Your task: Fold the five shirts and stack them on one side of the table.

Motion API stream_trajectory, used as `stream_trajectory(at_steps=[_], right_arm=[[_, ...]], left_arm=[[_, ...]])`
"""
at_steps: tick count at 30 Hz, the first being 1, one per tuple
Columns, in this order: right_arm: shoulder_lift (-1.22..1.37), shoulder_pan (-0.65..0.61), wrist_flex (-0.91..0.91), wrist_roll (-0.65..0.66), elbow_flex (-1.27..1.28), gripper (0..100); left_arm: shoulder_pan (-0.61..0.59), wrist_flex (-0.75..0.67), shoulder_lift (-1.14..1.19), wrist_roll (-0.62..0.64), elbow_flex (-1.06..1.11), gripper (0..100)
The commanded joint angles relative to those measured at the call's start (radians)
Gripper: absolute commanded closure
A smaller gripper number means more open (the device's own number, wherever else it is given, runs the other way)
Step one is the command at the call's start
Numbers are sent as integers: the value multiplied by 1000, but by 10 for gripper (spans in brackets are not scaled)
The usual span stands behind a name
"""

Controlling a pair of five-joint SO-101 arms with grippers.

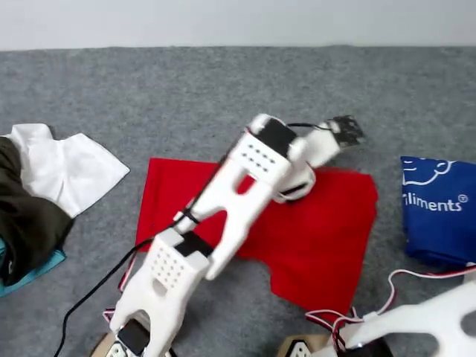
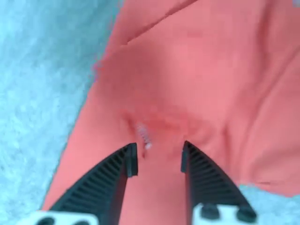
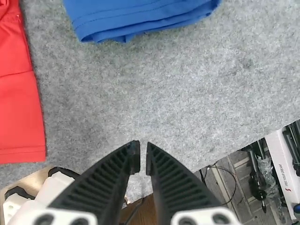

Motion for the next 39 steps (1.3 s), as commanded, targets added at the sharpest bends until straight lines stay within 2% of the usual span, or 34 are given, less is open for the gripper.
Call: stream_trajectory(at_steps=[1,9,15,26,30,35,39], right_arm=[[-36,13,7,11,-2,957],[-36,13,7,11,-2,957],[-36,13,7,11,-2,957],[-36,13,7,11,-2,957],[-36,13,7,11,-2,957],[-36,13,7,11,-2,957],[-36,13,7,11,-2,957]], left_arm=[[72,-43,-41,34,-33,844],[103,-276,107,137,-42,844],[132,-331,146,161,-41,844],[290,-236,216,155,-47,845],[311,-140,215,157,-156,845],[267,20,218,155,-381,845],[167,28,206,155,-427,845]])
